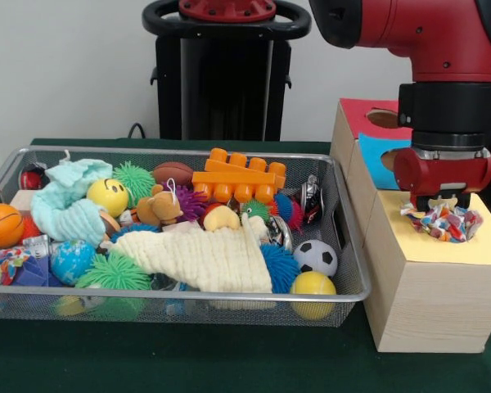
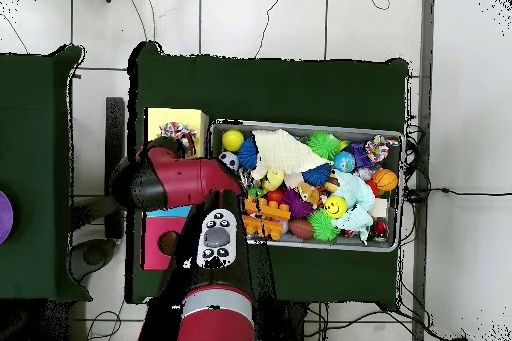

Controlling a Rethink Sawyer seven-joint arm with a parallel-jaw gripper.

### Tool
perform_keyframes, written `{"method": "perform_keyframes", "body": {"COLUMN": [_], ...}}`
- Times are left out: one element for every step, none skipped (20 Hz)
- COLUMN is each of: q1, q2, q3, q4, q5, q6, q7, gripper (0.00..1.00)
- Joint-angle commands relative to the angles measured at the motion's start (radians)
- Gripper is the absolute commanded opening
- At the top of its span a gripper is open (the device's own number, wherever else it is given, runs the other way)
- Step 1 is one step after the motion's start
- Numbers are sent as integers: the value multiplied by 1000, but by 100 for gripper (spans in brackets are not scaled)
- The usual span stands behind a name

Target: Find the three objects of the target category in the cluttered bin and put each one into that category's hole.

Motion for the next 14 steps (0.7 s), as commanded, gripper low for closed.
{"method": "perform_keyframes", "body": {"q1": [-2,-9,-22,-39,-48,-57,-54,-57,-60,-68,-76,-84,-88,-86], "q2": [9,-7,-29,-55,-73,-91,-98,-101,-105,-116,-127,-137,-142,-142], "q3": [53,61,74,91,99,106,100,101,104,111,119,128,131,129], "q4": [36,46,63,83,96,109,113,120,128,140,150,154,156,154], "q5": [-39,-41,-43,-43,-44,-45,-50,-55,-60,-63,-66,-65,-64,-64], "q6": [168,171,176,178,185,192,187,171,162,158,153,161,161,161], "q7": [68,63,56,50,44,38,38,40,40,37,36,31,31,33], "gripper": [100,100,100,100,100,100,100,100,100,100,100,100,100,100]}}
